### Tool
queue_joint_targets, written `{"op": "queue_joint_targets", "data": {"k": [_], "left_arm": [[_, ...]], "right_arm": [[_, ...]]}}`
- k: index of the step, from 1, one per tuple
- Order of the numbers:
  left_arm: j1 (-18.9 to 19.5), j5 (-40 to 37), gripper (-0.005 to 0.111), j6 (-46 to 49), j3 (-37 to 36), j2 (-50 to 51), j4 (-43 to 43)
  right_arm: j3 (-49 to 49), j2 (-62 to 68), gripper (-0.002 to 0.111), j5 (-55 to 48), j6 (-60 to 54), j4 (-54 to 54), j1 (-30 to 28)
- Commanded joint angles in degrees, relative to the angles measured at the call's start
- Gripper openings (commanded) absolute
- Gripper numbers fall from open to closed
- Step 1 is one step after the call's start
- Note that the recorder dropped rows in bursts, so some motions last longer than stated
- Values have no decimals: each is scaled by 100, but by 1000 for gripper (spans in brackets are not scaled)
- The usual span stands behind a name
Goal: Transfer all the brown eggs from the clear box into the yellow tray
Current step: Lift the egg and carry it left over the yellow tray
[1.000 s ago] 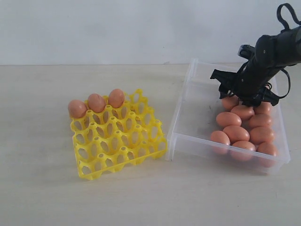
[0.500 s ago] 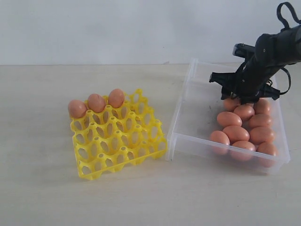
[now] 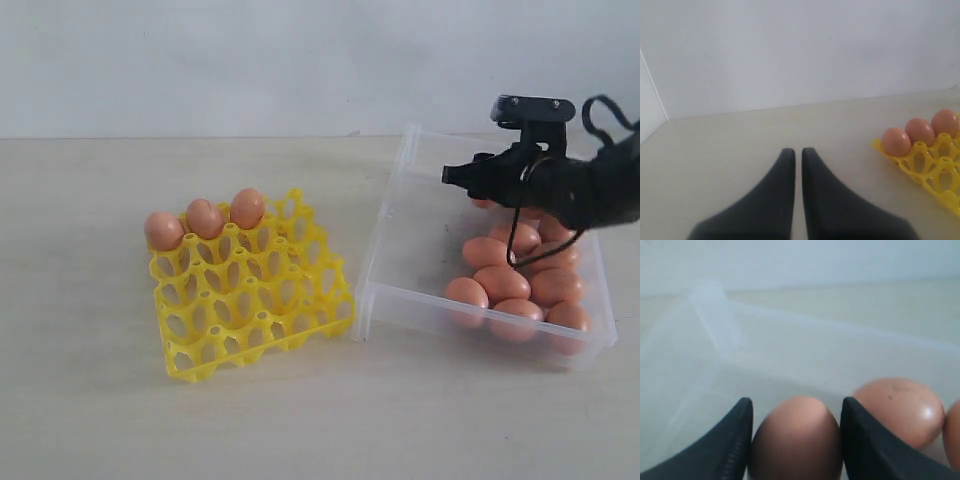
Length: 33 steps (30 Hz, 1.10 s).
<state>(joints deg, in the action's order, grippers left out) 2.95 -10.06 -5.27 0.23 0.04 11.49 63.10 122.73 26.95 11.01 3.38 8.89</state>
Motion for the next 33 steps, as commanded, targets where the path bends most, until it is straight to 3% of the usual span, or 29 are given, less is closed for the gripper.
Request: {"op": "queue_joint_targets", "data": {"k": [1, 8, 10, 14, 18, 22, 33], "left_arm": [[-27, 18, 4, -29, -23, -4, -2], [-27, 18, 4, -29, -23, -4, -2], [-27, 18, 4, -29, -23, -4, -2], [-27, 18, 4, -29, -23, -4, -2], [-27, 18, 4, -29, -23, -4, -2], [-27, 18, 4, -29, -23, -4, -2], [-27, 18, 4, -29, -23, -4, -2]], "right_arm": [[-768, -8, 0, 3123, -67, 710, -33], [-843, -8, 0, 3792, -307, 1864, -33], [-964, 62, 0, 4301, -490, 1999, -33], [-1008, 254, 0, 4301, -579, 2009, -33], [-839, 254, 0, 4301, 221, 2772, -20], [-563, 254, 0, 4301, 780, 3429, 210], [299, 711, 0, 4301, 1087, 3459, 1114]]}}
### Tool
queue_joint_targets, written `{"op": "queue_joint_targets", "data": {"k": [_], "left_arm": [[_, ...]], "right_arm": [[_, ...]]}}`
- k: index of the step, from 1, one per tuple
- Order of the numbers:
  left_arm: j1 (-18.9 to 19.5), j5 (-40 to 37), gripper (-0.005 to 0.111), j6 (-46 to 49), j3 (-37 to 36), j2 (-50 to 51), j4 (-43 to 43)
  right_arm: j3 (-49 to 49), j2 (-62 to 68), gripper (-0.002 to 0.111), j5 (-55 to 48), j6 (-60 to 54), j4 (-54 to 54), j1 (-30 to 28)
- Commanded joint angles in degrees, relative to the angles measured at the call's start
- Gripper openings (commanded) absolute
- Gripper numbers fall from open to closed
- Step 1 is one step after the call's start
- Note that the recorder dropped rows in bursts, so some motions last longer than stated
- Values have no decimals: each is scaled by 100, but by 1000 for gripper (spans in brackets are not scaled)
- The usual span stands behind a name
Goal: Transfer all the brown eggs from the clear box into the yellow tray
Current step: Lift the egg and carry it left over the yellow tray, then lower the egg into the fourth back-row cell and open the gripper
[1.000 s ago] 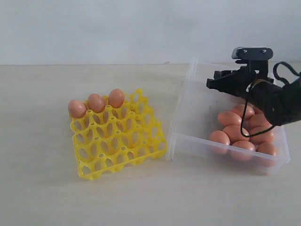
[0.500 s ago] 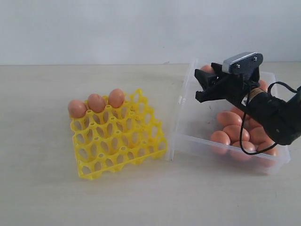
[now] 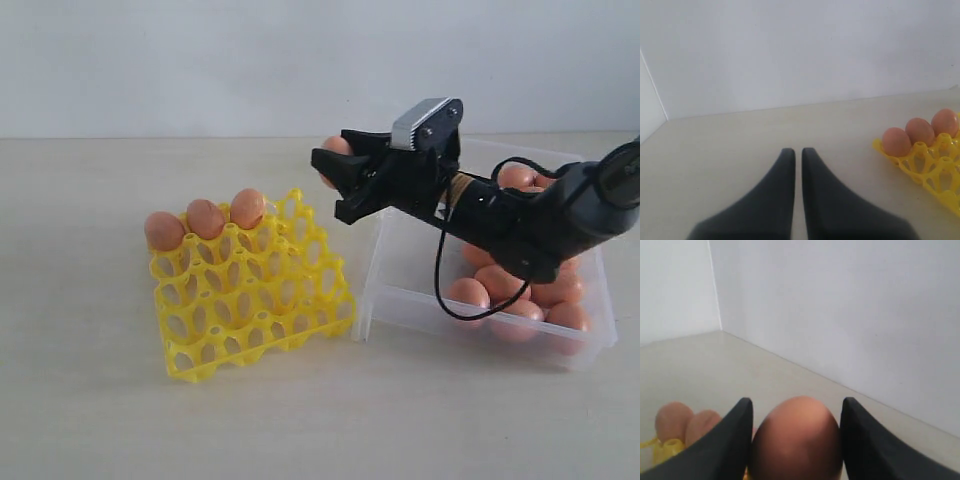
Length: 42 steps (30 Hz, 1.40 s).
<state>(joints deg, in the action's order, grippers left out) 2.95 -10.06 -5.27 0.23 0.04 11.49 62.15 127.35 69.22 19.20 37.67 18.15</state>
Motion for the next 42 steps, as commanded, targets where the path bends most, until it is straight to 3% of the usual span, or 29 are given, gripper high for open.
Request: {"op": "queue_joint_targets", "data": {"k": [1, 11, 20, 42], "left_arm": [[-27, 18, 4, -29, -23, -4, -2], [-27, 18, 4, -29, -23, -4, -2], [-27, 18, 4, -29, -23, -4, -2], [-27, 18, 4, -29, -23, -4, -2]], "right_arm": [[521, 336, 0, 74, 358, 29, 233], [1393, 908, 0, 33, 858, 161, 490], [1795, 1129, 0, -964, 690, 154, 675], [1860, 1129, 0, -2087, 576, -11, 694]]}}
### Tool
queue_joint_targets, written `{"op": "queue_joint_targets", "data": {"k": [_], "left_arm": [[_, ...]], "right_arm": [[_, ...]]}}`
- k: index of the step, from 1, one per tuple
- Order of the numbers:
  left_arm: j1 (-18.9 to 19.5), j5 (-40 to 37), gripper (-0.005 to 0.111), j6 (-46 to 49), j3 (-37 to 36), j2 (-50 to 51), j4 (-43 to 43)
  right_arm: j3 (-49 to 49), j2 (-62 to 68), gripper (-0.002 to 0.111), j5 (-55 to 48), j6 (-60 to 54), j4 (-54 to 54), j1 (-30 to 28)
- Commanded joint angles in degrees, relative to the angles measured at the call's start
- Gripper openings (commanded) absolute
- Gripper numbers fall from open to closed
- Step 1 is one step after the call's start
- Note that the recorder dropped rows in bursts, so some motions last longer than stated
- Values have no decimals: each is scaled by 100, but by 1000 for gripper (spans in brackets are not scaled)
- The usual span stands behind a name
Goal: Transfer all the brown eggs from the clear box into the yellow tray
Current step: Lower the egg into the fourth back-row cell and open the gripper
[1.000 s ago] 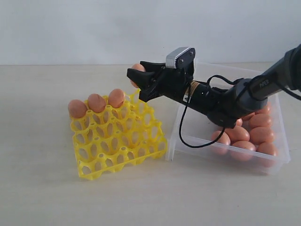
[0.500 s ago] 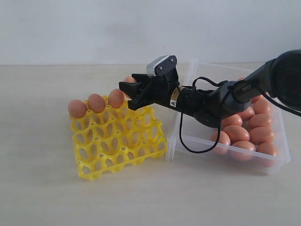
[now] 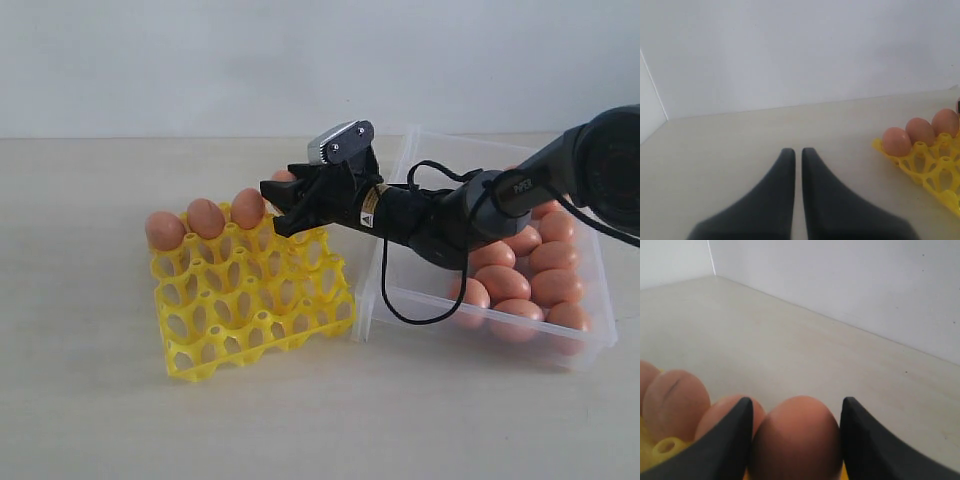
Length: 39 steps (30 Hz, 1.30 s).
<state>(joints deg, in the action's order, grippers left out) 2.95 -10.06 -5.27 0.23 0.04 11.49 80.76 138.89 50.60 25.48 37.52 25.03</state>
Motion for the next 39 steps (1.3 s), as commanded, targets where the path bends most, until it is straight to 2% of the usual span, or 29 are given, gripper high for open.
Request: {"op": "queue_joint_targets", "data": {"k": [1, 11, 28, 34, 39], "left_arm": [[-27, 18, 4, -29, -23, -4, -2], [-27, 18, 4, -29, -23, -4, -2], [-27, 18, 4, -29, -23, -4, -2], [-27, 18, 4, -29, -23, -4, -2], [-27, 18, 4, -29, -23, -4, -2]], "right_arm": [[-1, -25, 0, -225, -51, 5, 5], [159, -3, 0, -638, 100, 55, 20], [164, 319, 0, -597, -141, 215, 20], [164, 319, 0, -1236, -115, 215, 20], [164, 319, 0, -1350, 22, 283, 20]]}}
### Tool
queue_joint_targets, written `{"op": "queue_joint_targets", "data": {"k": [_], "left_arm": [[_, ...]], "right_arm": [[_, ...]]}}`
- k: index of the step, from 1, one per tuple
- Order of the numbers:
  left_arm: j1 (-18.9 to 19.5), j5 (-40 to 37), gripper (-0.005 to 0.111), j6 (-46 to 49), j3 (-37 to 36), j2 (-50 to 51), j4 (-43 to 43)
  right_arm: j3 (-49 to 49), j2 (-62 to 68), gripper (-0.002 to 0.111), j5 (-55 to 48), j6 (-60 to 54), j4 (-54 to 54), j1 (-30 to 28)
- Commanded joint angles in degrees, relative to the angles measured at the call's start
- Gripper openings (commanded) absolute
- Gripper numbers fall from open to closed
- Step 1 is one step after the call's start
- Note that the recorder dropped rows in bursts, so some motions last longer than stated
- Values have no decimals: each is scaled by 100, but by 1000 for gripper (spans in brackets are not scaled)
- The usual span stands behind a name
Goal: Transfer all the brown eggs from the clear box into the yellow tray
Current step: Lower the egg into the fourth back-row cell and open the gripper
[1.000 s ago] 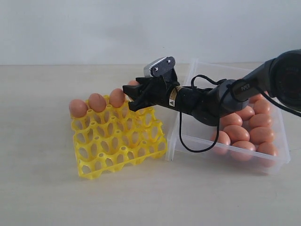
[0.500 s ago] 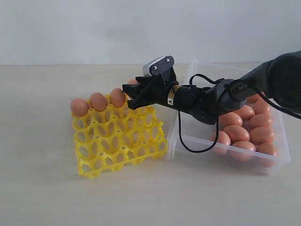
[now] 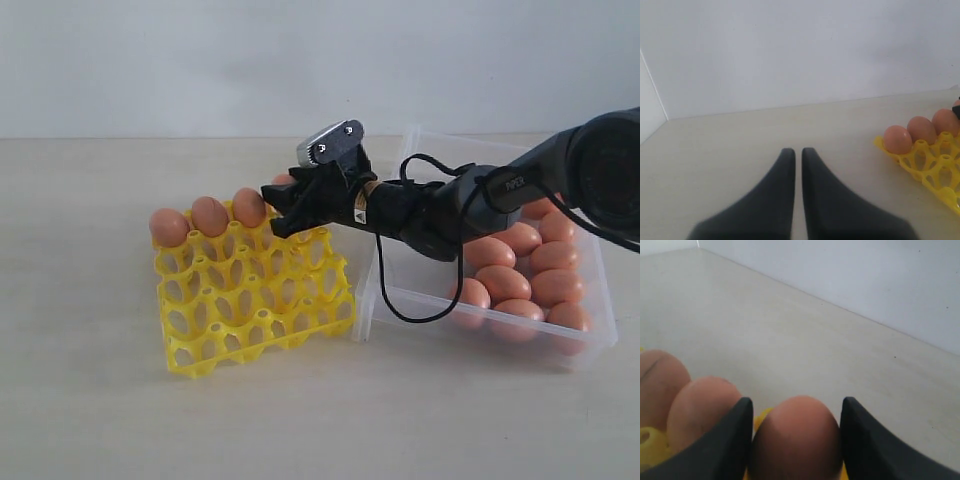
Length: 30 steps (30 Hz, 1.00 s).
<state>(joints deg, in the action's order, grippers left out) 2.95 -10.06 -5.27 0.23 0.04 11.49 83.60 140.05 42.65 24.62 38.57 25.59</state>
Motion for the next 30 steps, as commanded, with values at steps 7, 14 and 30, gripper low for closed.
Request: {"op": "queue_joint_targets", "data": {"k": [7, 14, 30], "left_arm": [[-27, 18, 4, -29, -23, -4, -2], [-27, 18, 4, -29, -23, -4, -2], [-27, 18, 4, -29, -23, -4, -2]], "right_arm": [[-120, 203, 4, -322, 369, 177, -35], [-120, 203, 40, -756, 534, 177, -35], [-120, 178, 64, -731, 419, 92, -35]]}}
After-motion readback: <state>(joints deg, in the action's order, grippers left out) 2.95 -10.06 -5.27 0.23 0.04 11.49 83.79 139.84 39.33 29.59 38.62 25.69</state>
